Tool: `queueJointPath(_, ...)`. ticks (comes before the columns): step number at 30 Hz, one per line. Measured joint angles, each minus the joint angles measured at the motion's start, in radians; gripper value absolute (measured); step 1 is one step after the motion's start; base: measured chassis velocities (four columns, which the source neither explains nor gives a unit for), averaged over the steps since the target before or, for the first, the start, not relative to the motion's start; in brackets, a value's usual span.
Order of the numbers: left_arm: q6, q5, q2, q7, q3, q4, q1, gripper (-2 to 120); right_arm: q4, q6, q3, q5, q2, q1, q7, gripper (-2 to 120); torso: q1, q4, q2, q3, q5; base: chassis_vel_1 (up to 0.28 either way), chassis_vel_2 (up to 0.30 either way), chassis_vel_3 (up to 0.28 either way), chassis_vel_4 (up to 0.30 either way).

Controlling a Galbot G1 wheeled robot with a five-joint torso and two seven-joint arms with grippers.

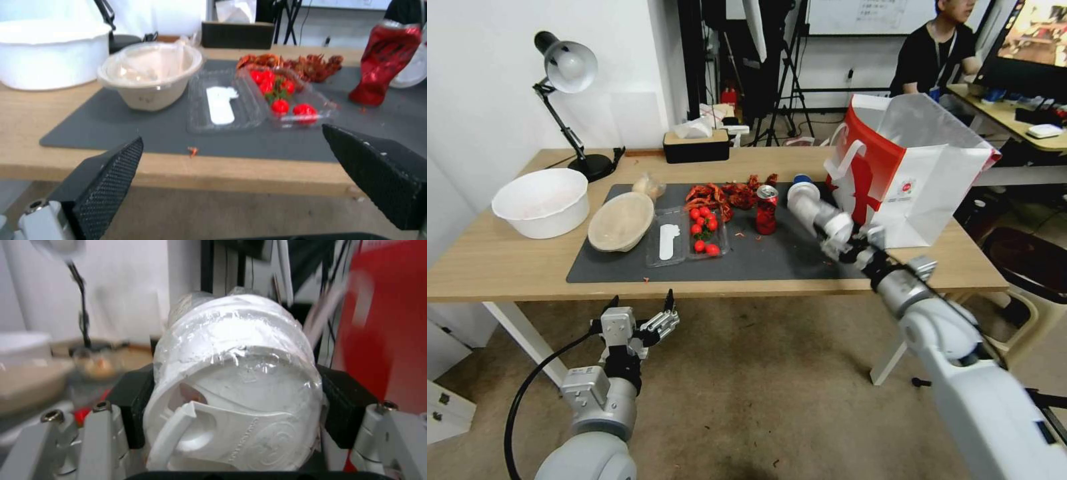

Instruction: Pick up the trash from the table and place it into the takeout bag.

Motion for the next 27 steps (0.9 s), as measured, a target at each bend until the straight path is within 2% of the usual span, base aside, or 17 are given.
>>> queueJointPath(3, 0.000, 0.000, -0.001, 0.000, 0.001, -0.002, 0.001, 100, 0.023, -0.001, 0.007, 0.011, -0.011, -0.002, 0.003, 69, 0.000, 0.0002, 0.000, 0.000, 0.0002, 0.000, 0.000, 0.000, 0.000)
queueJointPath(5, -0.001, 0.006, -0.005, 0.002, 0.001, -0.021, 0.009, 100, 0.106, -0.009, 0.035, 0.064, -0.060, 0.004, 0.023, 69, 0.000, 0.0001, 0.000, 0.000, 0.0001, 0.000, 0.000, 0.000, 0.000)
queueJointPath(11, -0.001, 0.008, -0.005, 0.004, -0.001, -0.031, 0.014, 100, 0.162, -0.023, 0.049, 0.129, -0.103, 0.031, 0.060, 69, 0.000, 0.0000, 0.000, 0.000, 0.0010, 0.000, 0.000, 0.000, 0.000)
queueJointPath(13, -0.002, 0.009, -0.006, 0.004, -0.003, -0.031, 0.016, 100, 0.189, -0.044, 0.059, 0.181, -0.140, 0.081, 0.099, 69, 0.000, 0.0002, 0.000, 0.000, -0.0006, 0.000, 0.000, 0.000, 0.000)
queueJointPath(14, -0.004, 0.012, -0.007, 0.004, -0.004, -0.031, 0.019, 100, 0.188, -0.057, 0.060, 0.194, -0.156, 0.111, 0.118, 69, 0.000, 0.0002, 0.000, 0.000, 0.0004, 0.000, 0.000, 0.000, 0.000)
queueJointPath(16, -0.005, 0.013, -0.009, 0.005, -0.003, -0.031, 0.022, 100, 0.176, -0.070, 0.061, 0.206, -0.171, 0.144, 0.135, 69, 0.000, 0.0003, 0.000, 0.000, 0.0006, 0.000, 0.000, 0.000, 0.000)
queueJointPath(20, -0.009, 0.019, -0.015, 0.006, -0.003, -0.037, 0.032, 100, 0.056, -0.118, 0.042, 0.322, -0.228, 0.338, 0.257, 69, 0.000, 0.0003, 0.000, 0.000, 0.0003, 0.000, 0.000, 0.000, 0.000)
queueJointPath(25, -0.009, 0.020, -0.015, 0.006, -0.003, -0.037, 0.033, 100, -0.036, -0.156, 0.026, 0.363, -0.251, 0.440, 0.320, 69, 0.000, 0.0005, 0.000, 0.000, 0.0001, 0.000, 0.000, 0.000, 0.000)
queueJointPath(27, -0.019, 0.023, -0.019, 0.007, -0.002, -0.028, 0.032, 100, -0.104, -0.189, 0.007, 0.379, -0.261, 0.486, 0.392, 78, 0.000, 0.0001, 0.000, 0.000, 0.0004, 0.000, 0.000, 0.000, 0.000)
